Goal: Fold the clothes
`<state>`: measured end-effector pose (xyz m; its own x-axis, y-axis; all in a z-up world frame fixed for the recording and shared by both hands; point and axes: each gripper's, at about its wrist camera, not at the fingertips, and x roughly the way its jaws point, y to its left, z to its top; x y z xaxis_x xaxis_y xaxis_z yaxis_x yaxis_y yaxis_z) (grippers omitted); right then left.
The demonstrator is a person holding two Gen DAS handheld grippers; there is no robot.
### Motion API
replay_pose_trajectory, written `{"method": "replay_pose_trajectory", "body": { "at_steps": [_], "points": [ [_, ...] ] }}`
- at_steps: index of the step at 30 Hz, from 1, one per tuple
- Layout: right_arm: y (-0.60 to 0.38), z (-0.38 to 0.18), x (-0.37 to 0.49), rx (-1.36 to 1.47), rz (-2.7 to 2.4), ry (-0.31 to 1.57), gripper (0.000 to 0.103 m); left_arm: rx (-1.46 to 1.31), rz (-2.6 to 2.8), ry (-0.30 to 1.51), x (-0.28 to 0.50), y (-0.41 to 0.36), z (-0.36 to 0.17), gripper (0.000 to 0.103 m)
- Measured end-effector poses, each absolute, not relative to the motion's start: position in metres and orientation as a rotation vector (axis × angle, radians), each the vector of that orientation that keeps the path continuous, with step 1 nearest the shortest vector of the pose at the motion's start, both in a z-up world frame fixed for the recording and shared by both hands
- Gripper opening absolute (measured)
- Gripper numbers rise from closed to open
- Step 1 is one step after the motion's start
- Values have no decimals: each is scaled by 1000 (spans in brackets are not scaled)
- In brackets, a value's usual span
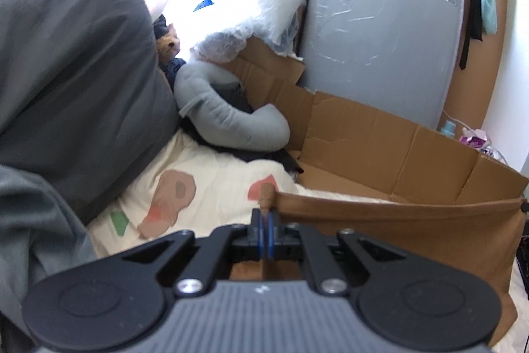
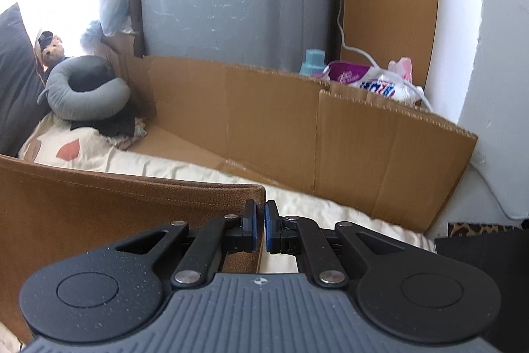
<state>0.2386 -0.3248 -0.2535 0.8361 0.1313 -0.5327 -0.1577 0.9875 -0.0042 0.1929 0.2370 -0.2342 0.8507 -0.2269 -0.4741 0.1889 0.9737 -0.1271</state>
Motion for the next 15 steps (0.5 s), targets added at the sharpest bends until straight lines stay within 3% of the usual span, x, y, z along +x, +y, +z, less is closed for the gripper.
{"method": "replay_pose_trajectory", "body": {
  "at_steps": [15],
  "points": [
    [-318, -266, 277, -57, 149, 568, 3, -72, -220, 557, 238, 236, -253, 3]
  ]
}}
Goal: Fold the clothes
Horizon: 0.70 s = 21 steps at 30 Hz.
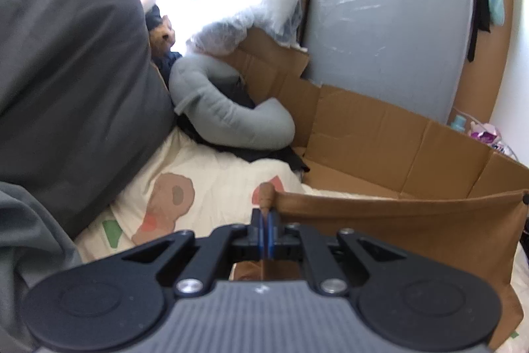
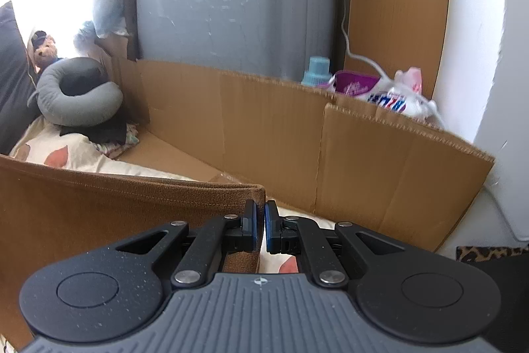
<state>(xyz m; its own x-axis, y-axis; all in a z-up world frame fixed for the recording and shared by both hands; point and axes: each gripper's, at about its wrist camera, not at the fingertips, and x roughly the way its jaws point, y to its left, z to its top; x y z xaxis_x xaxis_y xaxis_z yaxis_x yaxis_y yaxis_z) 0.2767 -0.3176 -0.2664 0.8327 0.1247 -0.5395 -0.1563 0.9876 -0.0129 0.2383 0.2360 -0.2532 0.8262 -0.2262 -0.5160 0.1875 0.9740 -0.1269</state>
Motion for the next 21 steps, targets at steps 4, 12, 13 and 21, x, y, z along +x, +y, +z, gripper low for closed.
{"method": "replay_pose_trajectory", "body": {
  "at_steps": [4, 12, 13, 21],
  "points": [
    [-314, -280, 289, -68, 155, 591, 3, -59, -217, 579, 254, 234, -270, 3],
    [-311, -301, 321, -55, 153, 638, 3, -47, -210, 608, 287, 230, -286, 3],
    [-310, -302, 325, -56, 150, 638, 3, -42, -210, 609, 290, 229, -286, 3],
    [-302, -309, 354, -84, 139, 631, 3, -17, -201, 641, 323, 224, -297, 3]
  ]
}}
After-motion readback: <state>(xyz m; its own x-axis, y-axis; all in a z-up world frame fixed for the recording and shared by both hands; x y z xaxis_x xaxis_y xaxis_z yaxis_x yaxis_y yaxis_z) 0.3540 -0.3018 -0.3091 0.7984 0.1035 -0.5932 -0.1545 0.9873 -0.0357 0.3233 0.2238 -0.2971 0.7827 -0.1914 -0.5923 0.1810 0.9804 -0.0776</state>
